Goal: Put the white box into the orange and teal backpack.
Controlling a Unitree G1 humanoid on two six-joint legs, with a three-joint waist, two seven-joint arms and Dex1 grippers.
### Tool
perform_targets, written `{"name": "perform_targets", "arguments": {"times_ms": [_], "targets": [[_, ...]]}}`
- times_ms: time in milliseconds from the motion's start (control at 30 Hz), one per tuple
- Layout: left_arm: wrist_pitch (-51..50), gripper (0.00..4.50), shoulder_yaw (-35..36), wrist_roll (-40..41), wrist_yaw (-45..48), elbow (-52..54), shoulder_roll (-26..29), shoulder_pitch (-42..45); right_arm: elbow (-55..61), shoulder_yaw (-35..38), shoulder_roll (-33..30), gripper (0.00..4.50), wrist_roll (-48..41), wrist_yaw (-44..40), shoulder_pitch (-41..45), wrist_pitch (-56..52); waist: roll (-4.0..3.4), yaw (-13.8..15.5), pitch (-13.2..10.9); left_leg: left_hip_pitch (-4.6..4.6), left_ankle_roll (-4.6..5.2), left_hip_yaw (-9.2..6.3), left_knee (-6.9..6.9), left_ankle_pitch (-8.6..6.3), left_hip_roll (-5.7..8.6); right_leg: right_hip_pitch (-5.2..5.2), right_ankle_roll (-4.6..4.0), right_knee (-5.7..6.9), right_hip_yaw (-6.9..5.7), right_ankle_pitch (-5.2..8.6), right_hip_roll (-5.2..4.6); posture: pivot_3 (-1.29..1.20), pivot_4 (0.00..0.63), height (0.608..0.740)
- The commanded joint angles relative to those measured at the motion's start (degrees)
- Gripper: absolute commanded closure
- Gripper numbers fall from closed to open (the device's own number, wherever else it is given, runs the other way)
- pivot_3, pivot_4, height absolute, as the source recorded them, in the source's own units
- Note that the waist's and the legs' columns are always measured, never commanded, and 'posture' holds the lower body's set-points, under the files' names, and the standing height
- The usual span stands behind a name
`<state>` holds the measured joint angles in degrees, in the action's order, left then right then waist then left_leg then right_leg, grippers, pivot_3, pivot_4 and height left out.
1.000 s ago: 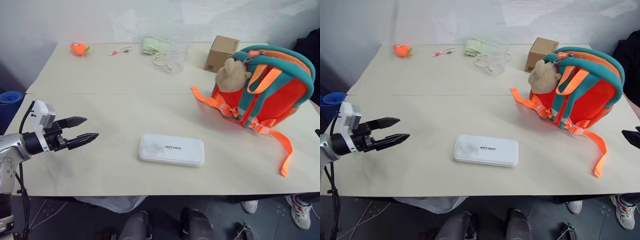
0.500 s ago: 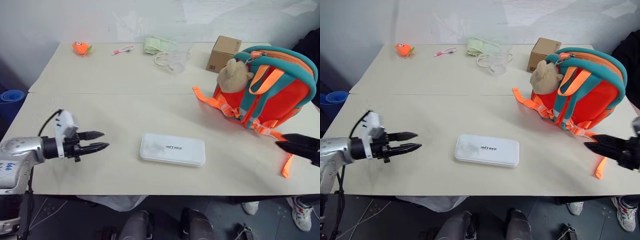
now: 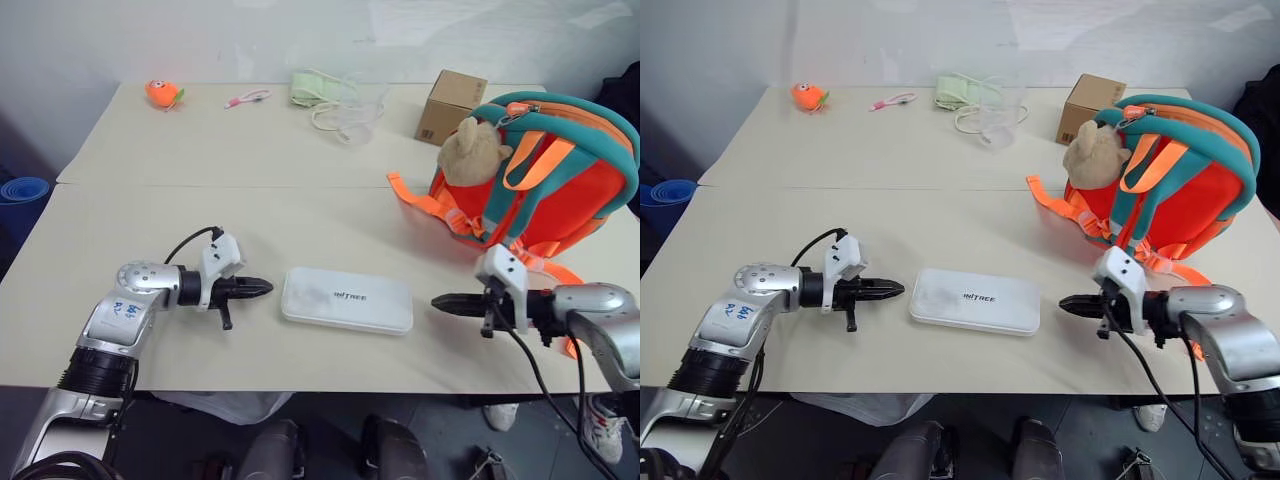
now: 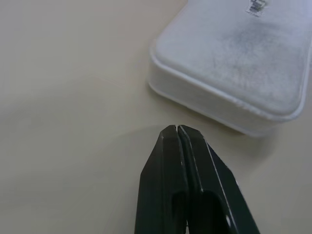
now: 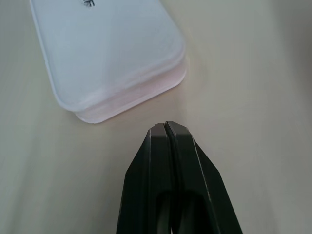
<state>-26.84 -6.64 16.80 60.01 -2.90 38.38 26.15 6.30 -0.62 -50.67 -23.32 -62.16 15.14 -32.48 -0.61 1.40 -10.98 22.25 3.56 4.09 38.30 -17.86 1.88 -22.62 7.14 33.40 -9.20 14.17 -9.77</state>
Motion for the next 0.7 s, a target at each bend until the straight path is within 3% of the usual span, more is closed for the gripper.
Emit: {"name": "perform_targets", "arguments": {"times_ms": [33, 200, 300, 500, 600, 700], "targets": [[-2.9, 4.47, 0.4, 4.3, 2.1, 6.9, -0.5, -1.3, 0.0, -0.9, 1.9, 4.5, 1.4, 2.0, 2.5, 0.5, 0.01, -0.1, 0.0, 0.0, 0.0, 0.0, 0.02, 0.0, -0.02, 0.0, 0.0, 0.01, 0.01, 0.0, 0.01, 0.0, 0.15, 0.74], [-6.3, 4.47, -0.8, 3.4, 2.8, 9.8, 2.6, -4.4, -0.8, -1.3, 3.3, 4.5, 4.1, 5.3, 3.7, -0.1, 0.0, -0.1, 0.0, -0.03, -0.09, 0.0, 0.17, -0.01, -0.17, 0.01, -0.01, 0.09, 0.05, 0.0, 0.12, 0.0, 0.15, 0.74], [-10.2, 3.88, -0.1, 2.0, 1.0, 5.8, 4.5, -3.8, -0.6, -1.3, 3.0, 4.5, 4.6, 5.0, 3.2, 0.6, 0.0, 0.0, 0.0, -0.04, -0.14, -0.01, 0.17, 0.01, -0.22, 0.0, -0.02, 0.13, 0.04, 0.0, 0.16, 0.0, 0.15, 0.74], [-31.4, 2.12, 4.4, 11.0, 1.0, 1.0, 6.7, -0.3, 0.3, -0.5, 2.8, 4.5, 4.7, 5.2, 1.2, 1.1, 0.01, 0.0, 0.0, -0.06, -0.13, -0.04, 0.18, 0.01, -0.22, 0.02, -0.02, 0.17, 0.06, 0.0, 0.16, 0.0, 0.15, 0.74], [-46.3, 1.21, 7.7, 18.5, 1.3, 0.6, 5.9, 0.5, 0.3, -0.3, 3.3, 4.5, 5.4, 6.5, 0.2, 2.0, 0.0, -0.3, 0.0, -0.07, -0.14, -0.03, 0.15, 0.01, -0.24, 0.0, -0.02, 0.19, 0.08, 0.0, 0.2, 0.0, 0.15, 0.74], [-53.4, 0.24, 8.0, 20.9, -0.8, 0.8, 4.6, 0.7, 0.1, -0.5, 3.7, 4.5, 5.7, 7.1, -0.4, 2.8, 0.01, -0.2, 0.0, -0.09, -0.17, -0.02, 0.15, -0.01, -0.29, 0.0, -0.03, 0.19, 0.09, 0.01, 0.25, 0.0, 0.15, 0.74]]}}
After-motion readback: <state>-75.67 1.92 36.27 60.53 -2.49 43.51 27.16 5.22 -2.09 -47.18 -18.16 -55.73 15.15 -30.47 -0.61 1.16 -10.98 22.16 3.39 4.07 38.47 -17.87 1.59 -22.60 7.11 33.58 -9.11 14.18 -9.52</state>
